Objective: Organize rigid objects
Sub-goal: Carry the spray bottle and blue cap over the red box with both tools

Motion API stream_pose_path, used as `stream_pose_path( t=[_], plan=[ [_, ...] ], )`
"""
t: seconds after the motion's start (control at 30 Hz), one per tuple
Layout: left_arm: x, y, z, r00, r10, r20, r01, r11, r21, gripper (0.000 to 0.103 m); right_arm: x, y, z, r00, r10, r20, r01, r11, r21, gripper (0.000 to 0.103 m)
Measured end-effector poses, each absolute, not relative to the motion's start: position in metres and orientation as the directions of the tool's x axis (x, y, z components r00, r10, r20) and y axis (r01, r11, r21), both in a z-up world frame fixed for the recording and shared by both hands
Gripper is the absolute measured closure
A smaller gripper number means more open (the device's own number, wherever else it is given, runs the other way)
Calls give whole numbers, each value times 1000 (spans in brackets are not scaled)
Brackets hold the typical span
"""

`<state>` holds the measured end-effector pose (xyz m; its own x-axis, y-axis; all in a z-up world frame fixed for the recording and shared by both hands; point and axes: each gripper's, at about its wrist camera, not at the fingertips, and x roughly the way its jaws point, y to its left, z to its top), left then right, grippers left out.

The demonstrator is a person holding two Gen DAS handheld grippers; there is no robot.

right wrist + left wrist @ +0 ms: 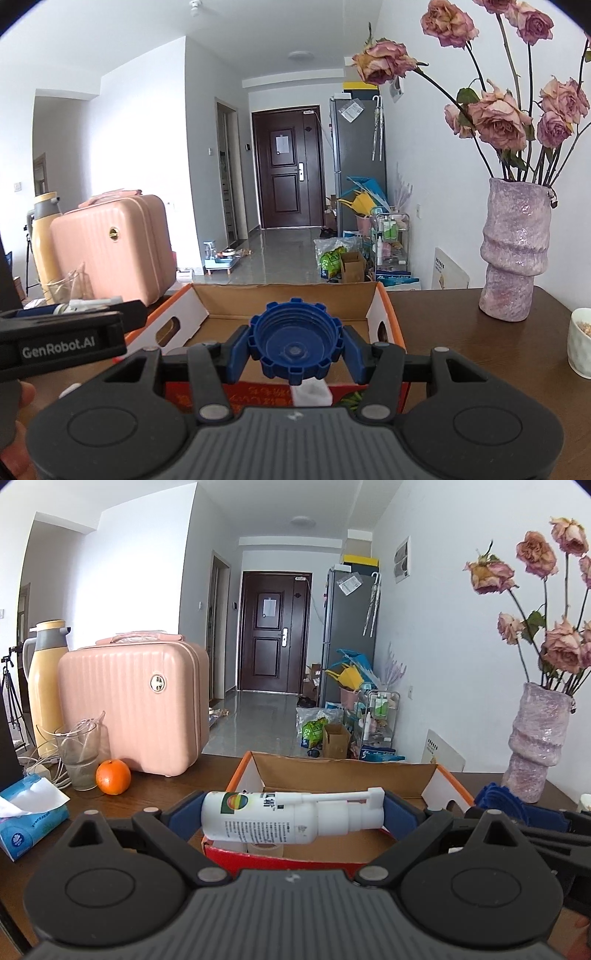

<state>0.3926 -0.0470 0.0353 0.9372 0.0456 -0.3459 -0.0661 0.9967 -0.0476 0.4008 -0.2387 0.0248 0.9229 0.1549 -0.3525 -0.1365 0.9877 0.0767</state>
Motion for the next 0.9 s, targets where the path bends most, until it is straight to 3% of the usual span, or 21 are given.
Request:
stream_pose_path(
  t=[0.9],
  plan=[
    [481,-57,23,907,82,-414,-77,997,28,4,487,-238,16,902,122,-413,-121,992,29,51]
  ],
)
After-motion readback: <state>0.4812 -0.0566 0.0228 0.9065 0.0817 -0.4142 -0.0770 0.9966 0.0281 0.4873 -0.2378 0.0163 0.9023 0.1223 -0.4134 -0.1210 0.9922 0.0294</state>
